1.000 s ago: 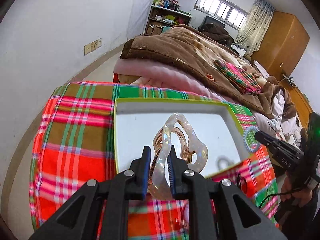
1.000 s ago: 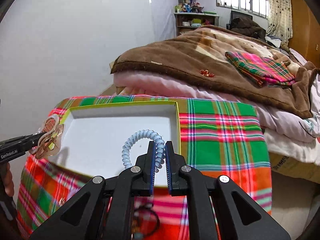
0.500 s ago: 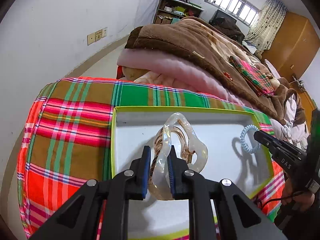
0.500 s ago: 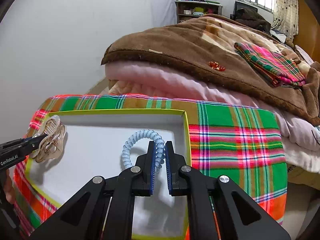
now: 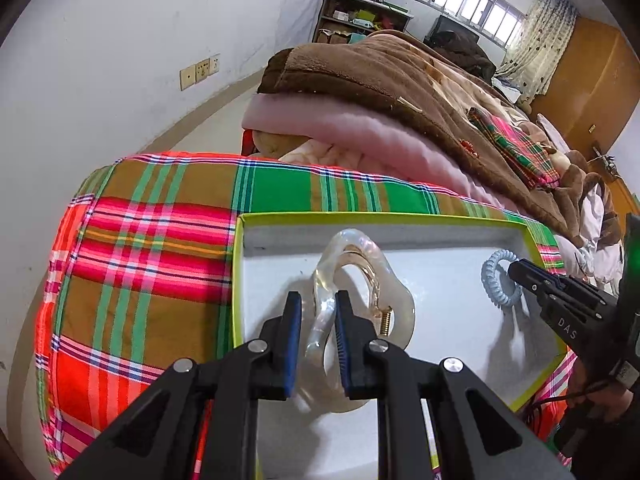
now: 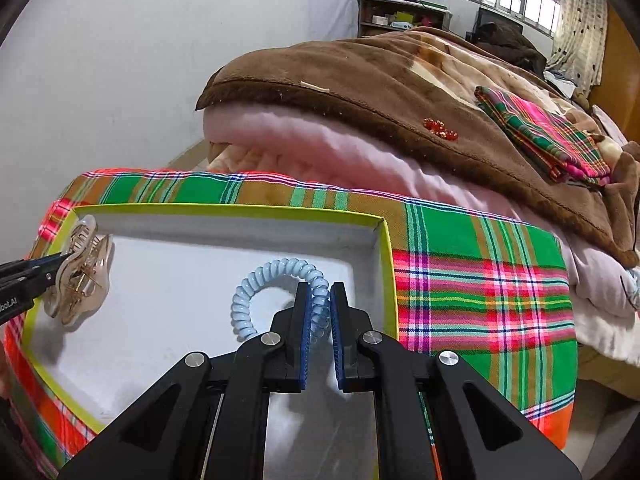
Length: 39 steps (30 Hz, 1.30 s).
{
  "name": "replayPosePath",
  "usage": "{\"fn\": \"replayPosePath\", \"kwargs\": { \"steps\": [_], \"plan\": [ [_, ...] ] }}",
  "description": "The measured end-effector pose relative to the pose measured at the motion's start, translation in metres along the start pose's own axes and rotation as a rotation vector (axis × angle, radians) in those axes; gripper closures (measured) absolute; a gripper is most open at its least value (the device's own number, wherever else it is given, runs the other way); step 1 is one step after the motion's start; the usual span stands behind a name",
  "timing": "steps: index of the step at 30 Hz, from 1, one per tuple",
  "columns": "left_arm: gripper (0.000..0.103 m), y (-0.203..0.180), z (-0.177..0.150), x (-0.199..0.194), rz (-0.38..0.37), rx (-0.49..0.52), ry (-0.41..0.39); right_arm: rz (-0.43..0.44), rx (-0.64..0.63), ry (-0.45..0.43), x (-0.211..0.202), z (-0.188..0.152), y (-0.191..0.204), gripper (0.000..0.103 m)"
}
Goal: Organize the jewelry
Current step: 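Open the left tool to drop the claw clip while the right tool drops the hair tie in the box, then withdraw both tools from the box back toward the remaining jewelry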
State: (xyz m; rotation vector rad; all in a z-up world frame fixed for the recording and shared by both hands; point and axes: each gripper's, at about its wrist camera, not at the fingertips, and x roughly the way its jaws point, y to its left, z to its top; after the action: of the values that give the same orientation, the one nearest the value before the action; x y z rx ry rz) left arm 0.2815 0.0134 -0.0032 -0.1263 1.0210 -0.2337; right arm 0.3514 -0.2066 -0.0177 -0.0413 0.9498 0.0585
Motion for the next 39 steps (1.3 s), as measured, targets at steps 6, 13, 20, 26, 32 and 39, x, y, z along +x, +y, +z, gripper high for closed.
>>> {"fn": "replayPosePath", "kwargs": {
  "steps": [6, 13, 20, 26, 32, 39],
  "plan": [
    [0.085, -0.001, 0.000, -0.001, 0.006, 0.003, -0.002, -0.020, -0.007, 0.001, 0.003, 0.001, -0.001, 0.093],
    [0.082, 0.000, 0.001, -0.001, 0.014, 0.000, 0.000, -0.022, -0.008, 0.001, 0.004, 0.002, -0.002, 0.092],
    [0.071, 0.001, 0.001, -0.003, 0.016, -0.006, -0.002, -0.018, -0.014, -0.010, 0.001, 0.002, 0.001, 0.078],
    [0.063, -0.002, -0.001, -0.012, 0.007, 0.007, -0.018, -0.015, -0.013, -0.033, -0.010, 0.001, 0.002, 0.076],
    [0.057, -0.004, -0.006, -0.030, 0.005, 0.006, -0.042, 0.004, -0.010, -0.062, -0.030, -0.004, 0.005, 0.075],
    [0.051, -0.011, -0.027, -0.060, -0.024, 0.030, -0.079, 0.049, -0.025, -0.121, -0.070, -0.023, 0.009, 0.061]
  ]
}}
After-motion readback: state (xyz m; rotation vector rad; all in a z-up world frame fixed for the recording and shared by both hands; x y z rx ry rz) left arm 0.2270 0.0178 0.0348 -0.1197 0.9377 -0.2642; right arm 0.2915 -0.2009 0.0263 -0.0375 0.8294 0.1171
